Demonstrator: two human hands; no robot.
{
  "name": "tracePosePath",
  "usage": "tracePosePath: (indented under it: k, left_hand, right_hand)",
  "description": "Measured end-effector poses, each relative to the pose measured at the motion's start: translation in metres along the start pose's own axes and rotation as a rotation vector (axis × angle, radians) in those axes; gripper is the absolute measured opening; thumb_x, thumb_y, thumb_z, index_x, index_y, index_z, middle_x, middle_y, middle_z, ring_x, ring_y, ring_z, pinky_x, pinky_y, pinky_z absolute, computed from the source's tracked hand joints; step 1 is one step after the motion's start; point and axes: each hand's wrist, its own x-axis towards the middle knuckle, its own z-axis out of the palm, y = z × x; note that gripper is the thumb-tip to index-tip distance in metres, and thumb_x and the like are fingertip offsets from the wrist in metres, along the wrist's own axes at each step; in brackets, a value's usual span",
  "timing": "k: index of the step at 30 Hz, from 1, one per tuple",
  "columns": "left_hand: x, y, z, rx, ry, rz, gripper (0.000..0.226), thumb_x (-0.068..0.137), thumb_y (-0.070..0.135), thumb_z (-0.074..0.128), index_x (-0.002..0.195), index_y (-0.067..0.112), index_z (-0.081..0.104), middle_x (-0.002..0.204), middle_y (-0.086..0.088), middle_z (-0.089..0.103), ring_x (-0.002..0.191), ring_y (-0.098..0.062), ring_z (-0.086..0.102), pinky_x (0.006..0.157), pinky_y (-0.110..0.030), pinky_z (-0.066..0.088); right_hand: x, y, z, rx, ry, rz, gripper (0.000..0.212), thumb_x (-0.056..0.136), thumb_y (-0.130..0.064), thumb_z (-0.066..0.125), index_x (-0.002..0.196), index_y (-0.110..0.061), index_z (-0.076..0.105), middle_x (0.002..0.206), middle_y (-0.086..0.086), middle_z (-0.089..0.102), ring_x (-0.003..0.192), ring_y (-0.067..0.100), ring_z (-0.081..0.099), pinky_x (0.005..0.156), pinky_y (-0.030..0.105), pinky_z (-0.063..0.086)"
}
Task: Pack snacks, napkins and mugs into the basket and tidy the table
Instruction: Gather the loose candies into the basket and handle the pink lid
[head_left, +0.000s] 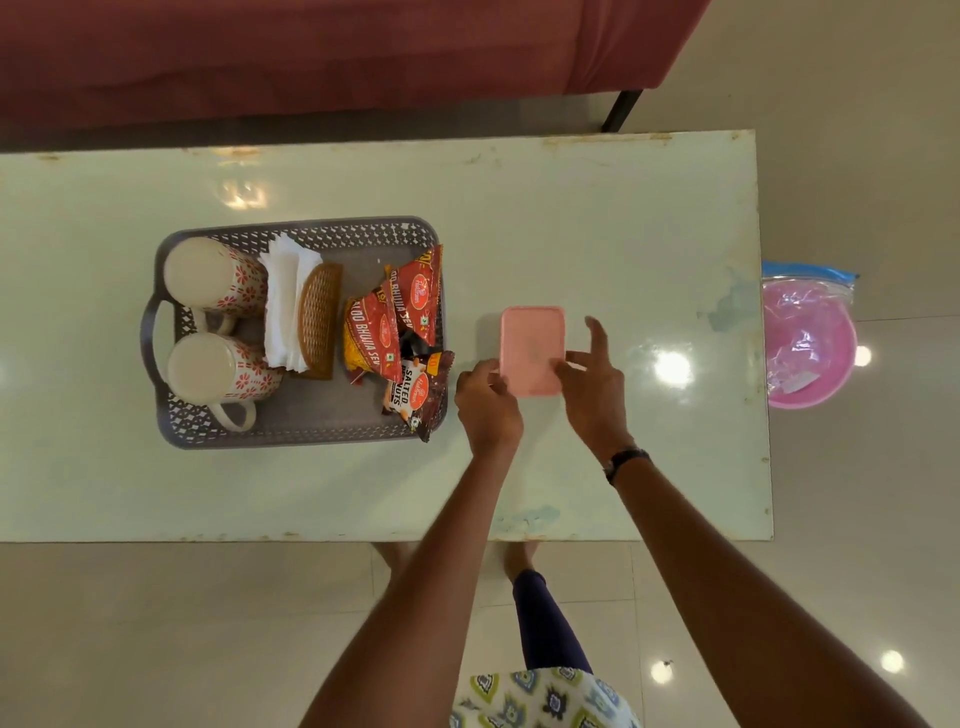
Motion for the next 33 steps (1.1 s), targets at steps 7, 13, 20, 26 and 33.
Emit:
tracePosePath:
  k: [7, 13, 20, 26, 33]
  left_hand:
    - [0.000, -0.003, 0.002, -0.178, 0.049, -0.154, 0.014, 0.093, 0.010, 0.053, 0.097, -0.001, 0.059, 0.104, -0.020, 0.067, 0.095, -0.035, 0.065, 0.084, -0.050, 0.054]
    - [0.002, -0.001, 0.001, -0.156, 0.039, -0.148, 0.013, 0.092, 0.008, 0.054, 0.098, -0.003, 0.057, 0.104, -0.021, 0.065, 0.098, -0.034, 0.063, 0.084, -0.052, 0.053]
    - [-0.008, 0.003, -0.009, -0.143, 0.008, -0.133, 0.022, 0.093, 0.007, 0.049, 0.112, 0.002, 0.057, 0.116, -0.016, 0.064, 0.106, -0.031, 0.062, 0.092, -0.046, 0.052]
    - [-0.018, 0.003, -0.018, 0.094, 0.004, 0.179, 0.055, 0.094, 0.005, 0.047, 0.145, 0.006, 0.027, 0.150, -0.011, 0.036, 0.139, -0.024, 0.034, 0.111, -0.035, 0.035]
    - [-0.011, -0.006, -0.021, 0.253, -0.111, 0.242, 0.055, 0.098, 0.012, 0.040, 0.148, 0.005, 0.017, 0.159, -0.008, 0.016, 0.148, -0.020, 0.012, 0.117, -0.030, 0.019]
  right_hand:
    - [0.009, 0.017, 0.003, 0.238, 0.041, 0.208, 0.023, 0.082, -0.022, 0.073, 0.091, -0.002, 0.064, 0.083, 0.005, 0.066, 0.081, 0.022, 0.066, 0.084, 0.042, 0.058]
    - [0.011, 0.018, 0.005, 0.211, 0.064, 0.175, 0.024, 0.080, -0.021, 0.074, 0.088, 0.000, 0.064, 0.088, 0.011, 0.069, 0.088, 0.031, 0.069, 0.082, 0.045, 0.058]
    - [0.011, 0.013, 0.003, 0.174, 0.040, 0.148, 0.023, 0.081, -0.017, 0.073, 0.090, 0.002, 0.063, 0.096, 0.015, 0.068, 0.090, 0.032, 0.068, 0.083, 0.047, 0.058]
    - [0.016, -0.009, 0.023, 0.130, 0.005, 0.083, 0.019, 0.081, -0.017, 0.072, 0.088, -0.001, 0.064, 0.093, 0.011, 0.067, 0.090, 0.029, 0.068, 0.083, 0.047, 0.057]
    - [0.018, -0.016, 0.034, 0.088, 0.023, 0.079, 0.022, 0.082, -0.021, 0.071, 0.092, -0.002, 0.065, 0.089, 0.004, 0.062, 0.091, 0.027, 0.066, 0.086, 0.044, 0.056]
